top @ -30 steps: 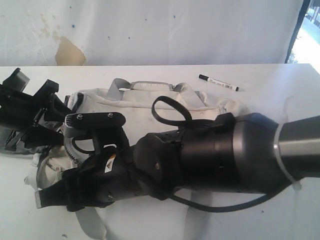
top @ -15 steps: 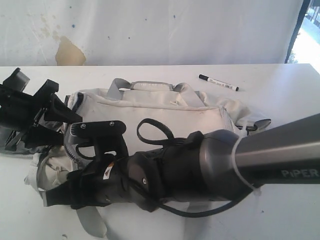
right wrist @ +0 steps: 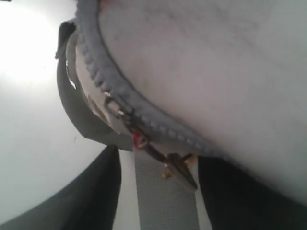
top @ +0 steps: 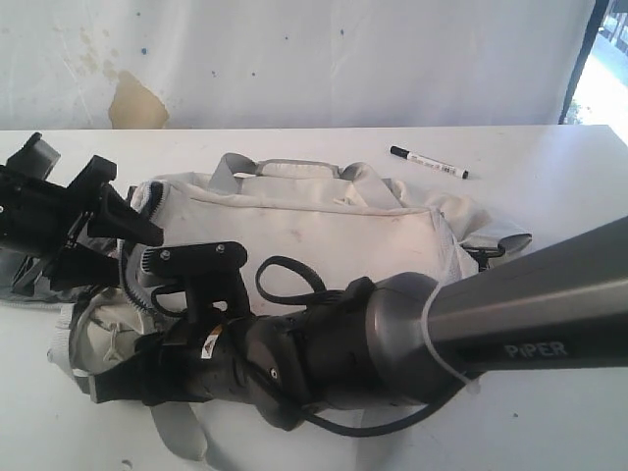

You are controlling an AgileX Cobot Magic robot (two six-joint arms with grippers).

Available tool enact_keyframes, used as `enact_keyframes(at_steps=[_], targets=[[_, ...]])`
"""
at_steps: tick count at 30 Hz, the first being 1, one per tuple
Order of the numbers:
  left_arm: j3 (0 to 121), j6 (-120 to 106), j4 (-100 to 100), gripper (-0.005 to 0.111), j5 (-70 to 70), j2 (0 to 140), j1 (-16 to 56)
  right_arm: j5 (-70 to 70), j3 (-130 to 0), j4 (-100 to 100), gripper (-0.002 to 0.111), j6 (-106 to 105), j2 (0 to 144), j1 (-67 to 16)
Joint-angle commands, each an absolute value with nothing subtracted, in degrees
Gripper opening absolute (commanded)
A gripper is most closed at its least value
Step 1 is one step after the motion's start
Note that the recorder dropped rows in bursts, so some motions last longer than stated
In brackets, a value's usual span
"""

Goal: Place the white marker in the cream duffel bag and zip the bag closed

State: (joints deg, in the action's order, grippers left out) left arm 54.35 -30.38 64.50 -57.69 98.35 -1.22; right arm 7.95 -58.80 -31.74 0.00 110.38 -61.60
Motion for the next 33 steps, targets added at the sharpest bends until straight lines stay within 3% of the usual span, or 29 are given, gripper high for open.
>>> enact_keyframes(at_steps=[1,7,22,33], targets=[[54.8,-30.9,65.4,0.064,-58.1,98.4,-1.0,11.4,-58.7,-31.3,0.04,0.0,110.4,-61.6],[54.8,-31.6,65.4,0.064,-58.1,98.4,-1.0,11.2,-58.7,-31.3,0.0,0.0,110.4,-61.6],[54.8,-31.7,61.3,0.064,-57.9,98.4,-1.0,-10.2,-58.7,-31.2,0.0,-1.4,101.9,-61.6],[54.8,-29.6,58.6,0.064,-62.3,98.4,0.5,-10.7,-58.7,-29.9,0.0,-1.4,100.7,-60.3]])
